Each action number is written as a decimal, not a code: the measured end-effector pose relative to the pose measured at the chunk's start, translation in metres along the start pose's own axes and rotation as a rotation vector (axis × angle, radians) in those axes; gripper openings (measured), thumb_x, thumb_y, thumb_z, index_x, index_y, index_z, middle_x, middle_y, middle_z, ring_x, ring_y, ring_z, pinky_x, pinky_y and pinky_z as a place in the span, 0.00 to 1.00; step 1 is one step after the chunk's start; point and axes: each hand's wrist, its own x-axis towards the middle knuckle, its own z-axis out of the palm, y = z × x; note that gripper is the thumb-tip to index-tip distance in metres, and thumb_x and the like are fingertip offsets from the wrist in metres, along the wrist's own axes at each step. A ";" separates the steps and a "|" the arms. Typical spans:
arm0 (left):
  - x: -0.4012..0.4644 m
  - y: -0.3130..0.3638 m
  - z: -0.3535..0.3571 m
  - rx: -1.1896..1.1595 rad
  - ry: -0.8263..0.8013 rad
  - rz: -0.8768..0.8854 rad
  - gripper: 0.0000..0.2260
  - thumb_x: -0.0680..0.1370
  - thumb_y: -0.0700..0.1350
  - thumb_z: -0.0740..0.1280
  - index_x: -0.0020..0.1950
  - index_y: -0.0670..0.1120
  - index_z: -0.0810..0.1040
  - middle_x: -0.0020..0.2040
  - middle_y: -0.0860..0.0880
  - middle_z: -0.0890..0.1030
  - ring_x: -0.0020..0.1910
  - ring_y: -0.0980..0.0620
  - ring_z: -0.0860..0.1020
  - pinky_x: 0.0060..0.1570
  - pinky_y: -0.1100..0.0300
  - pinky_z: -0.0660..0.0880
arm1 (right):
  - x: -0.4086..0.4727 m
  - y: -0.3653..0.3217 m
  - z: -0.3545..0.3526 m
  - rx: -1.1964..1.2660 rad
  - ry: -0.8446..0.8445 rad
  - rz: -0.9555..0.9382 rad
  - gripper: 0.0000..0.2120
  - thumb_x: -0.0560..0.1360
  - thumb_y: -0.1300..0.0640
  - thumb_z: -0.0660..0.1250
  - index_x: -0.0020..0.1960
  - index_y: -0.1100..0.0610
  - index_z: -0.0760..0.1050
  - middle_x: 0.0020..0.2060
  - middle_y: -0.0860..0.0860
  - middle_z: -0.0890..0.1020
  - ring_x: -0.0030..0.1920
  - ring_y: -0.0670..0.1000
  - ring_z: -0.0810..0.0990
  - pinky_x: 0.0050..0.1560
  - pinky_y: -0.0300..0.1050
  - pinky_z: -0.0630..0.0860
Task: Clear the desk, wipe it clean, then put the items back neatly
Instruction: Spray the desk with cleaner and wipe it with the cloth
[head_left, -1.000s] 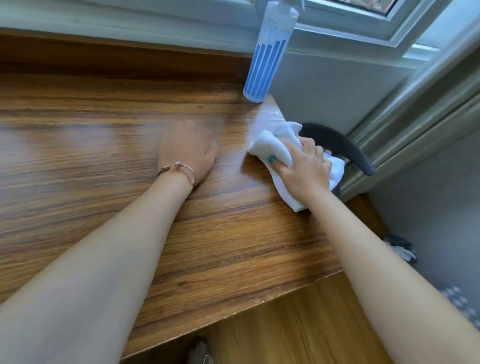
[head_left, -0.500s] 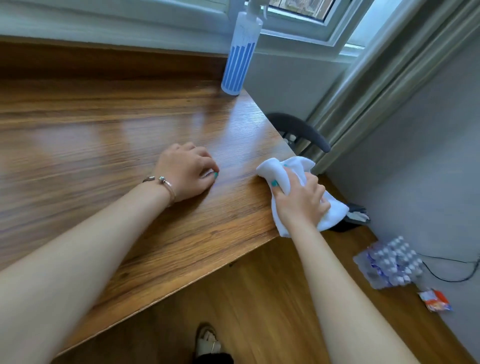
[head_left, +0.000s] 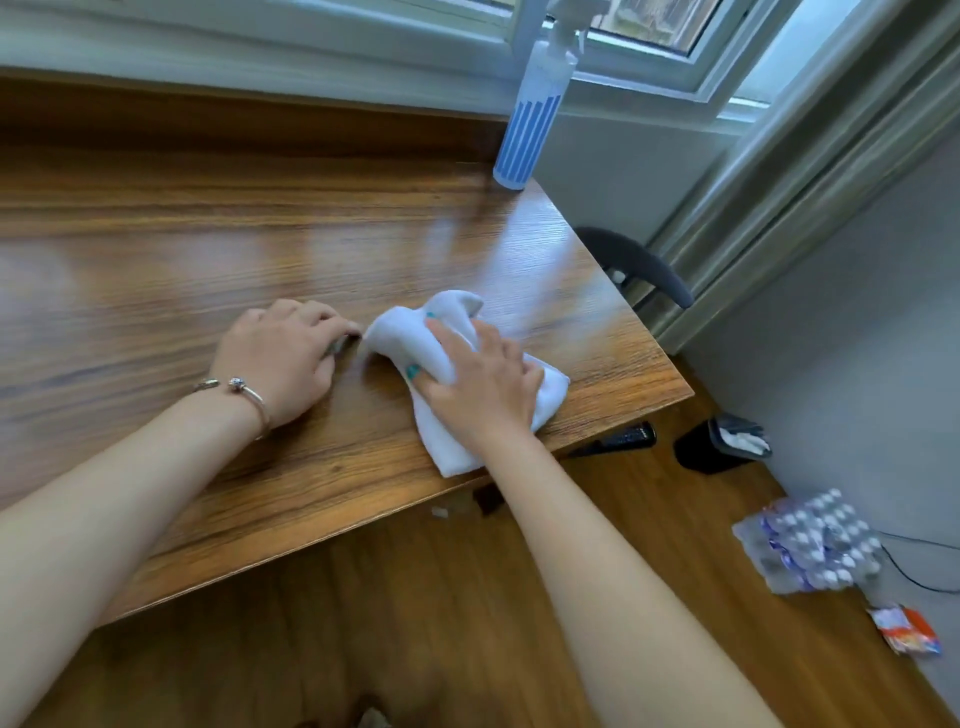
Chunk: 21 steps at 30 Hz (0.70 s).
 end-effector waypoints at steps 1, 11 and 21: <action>-0.002 -0.001 -0.002 0.031 -0.022 -0.017 0.16 0.77 0.47 0.62 0.65 0.54 0.75 0.64 0.51 0.76 0.63 0.44 0.72 0.56 0.50 0.69 | 0.005 0.016 -0.003 -0.009 -0.011 -0.001 0.26 0.74 0.34 0.60 0.71 0.31 0.59 0.73 0.47 0.63 0.68 0.57 0.63 0.64 0.61 0.59; -0.025 -0.016 -0.011 0.104 -0.028 -0.191 0.16 0.80 0.52 0.58 0.68 0.53 0.72 0.66 0.48 0.73 0.65 0.44 0.70 0.57 0.50 0.69 | 0.032 0.097 -0.021 -0.060 0.041 0.331 0.20 0.74 0.33 0.53 0.64 0.35 0.64 0.63 0.57 0.70 0.63 0.63 0.67 0.61 0.68 0.61; -0.082 -0.083 -0.022 0.073 -0.090 -0.157 0.20 0.82 0.54 0.55 0.74 0.56 0.64 0.74 0.50 0.66 0.74 0.47 0.61 0.69 0.51 0.59 | -0.006 0.015 -0.001 -0.114 0.060 0.347 0.22 0.76 0.31 0.51 0.68 0.33 0.63 0.67 0.57 0.67 0.66 0.59 0.64 0.63 0.62 0.61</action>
